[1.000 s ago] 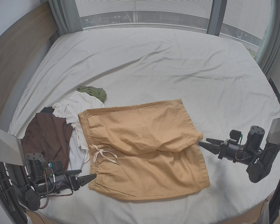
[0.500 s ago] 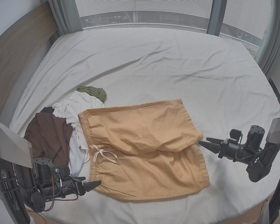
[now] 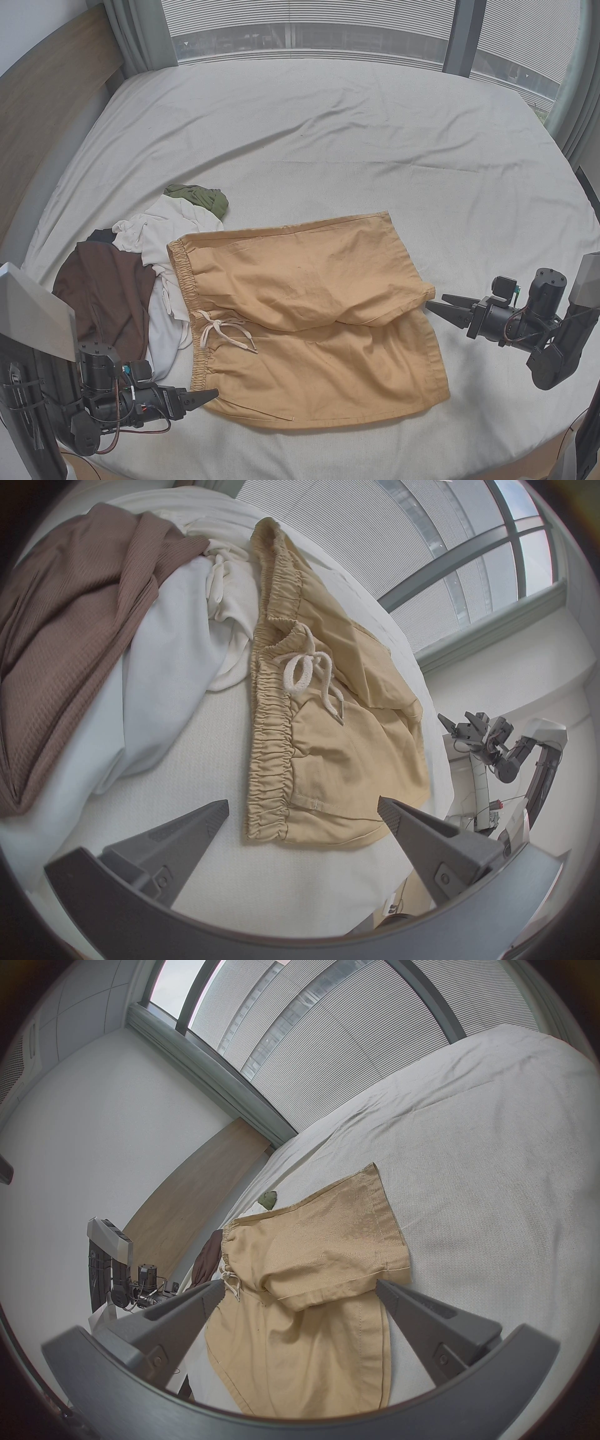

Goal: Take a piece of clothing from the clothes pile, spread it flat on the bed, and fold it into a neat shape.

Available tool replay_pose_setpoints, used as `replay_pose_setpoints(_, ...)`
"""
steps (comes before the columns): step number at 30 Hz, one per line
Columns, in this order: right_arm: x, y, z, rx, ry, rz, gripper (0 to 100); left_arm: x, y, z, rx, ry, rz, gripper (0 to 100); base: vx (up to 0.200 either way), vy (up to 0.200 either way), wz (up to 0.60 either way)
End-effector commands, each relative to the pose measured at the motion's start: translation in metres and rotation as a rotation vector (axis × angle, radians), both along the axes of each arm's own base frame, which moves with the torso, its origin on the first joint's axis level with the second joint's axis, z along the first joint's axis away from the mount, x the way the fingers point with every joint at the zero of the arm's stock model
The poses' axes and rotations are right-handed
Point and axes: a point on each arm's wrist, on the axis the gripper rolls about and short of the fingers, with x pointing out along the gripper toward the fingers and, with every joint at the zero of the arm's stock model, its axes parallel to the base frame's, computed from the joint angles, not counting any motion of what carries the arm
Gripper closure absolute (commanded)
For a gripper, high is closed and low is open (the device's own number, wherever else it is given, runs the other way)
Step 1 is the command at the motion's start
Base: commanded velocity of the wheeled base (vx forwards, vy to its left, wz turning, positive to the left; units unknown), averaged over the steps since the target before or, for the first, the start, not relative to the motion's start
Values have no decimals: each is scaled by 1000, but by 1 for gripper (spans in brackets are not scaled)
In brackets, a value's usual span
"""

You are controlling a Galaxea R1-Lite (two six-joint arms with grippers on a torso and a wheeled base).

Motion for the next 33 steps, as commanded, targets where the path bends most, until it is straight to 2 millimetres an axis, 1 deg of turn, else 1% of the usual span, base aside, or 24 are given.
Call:
replay_pose_setpoints(1, 0, 0, -1, 0, 1, 1, 0, -1, -1, -6, -3, 38, 2, 0, 0, 0, 0)
replay_pose_setpoints(6, 1, 0, 0, 1, 1, 1, 0, -1, -1, -12, -5, 68, 5, 0, 0, 0, 0)
replay_pose_setpoints(14, 1, 0, 0, 1, 1, 1, 0, 8, -3, -11, -26, 45, 18, 0, 0, 0, 0)
replay_pose_setpoints(15, 1, 0, 0, 1, 1, 1, 0, 9, -3, -12, -26, 46, 19, 100, 0, 0, 0)
replay_pose_setpoints(26, -1, -1, -4, -2, 18, -2, 0, 9, -4, -11, -30, 43, 15, 100, 0, 0, 0)
replay_pose_setpoints(28, -3, -2, -10, -6, 48, -3, 0, 9, -4, -9, -27, 35, 14, 100, 0, 0, 0)
replay_pose_setpoints(29, -3, -2, -10, -6, 48, -3, 0, 9, -4, -9, -27, 35, 14, 100, 0, 0, 0)
replay_pose_setpoints(30, -4, -3, -17, -9, 76, -6, 0, 8, -2, -7, -24, 25, 16, 100, 0, 0, 0)
replay_pose_setpoints(33, -5, -4, -27, -20, 109, -7, 0, 6, -1, -2, -27, 10, 19, 100, 0, 0, 0)
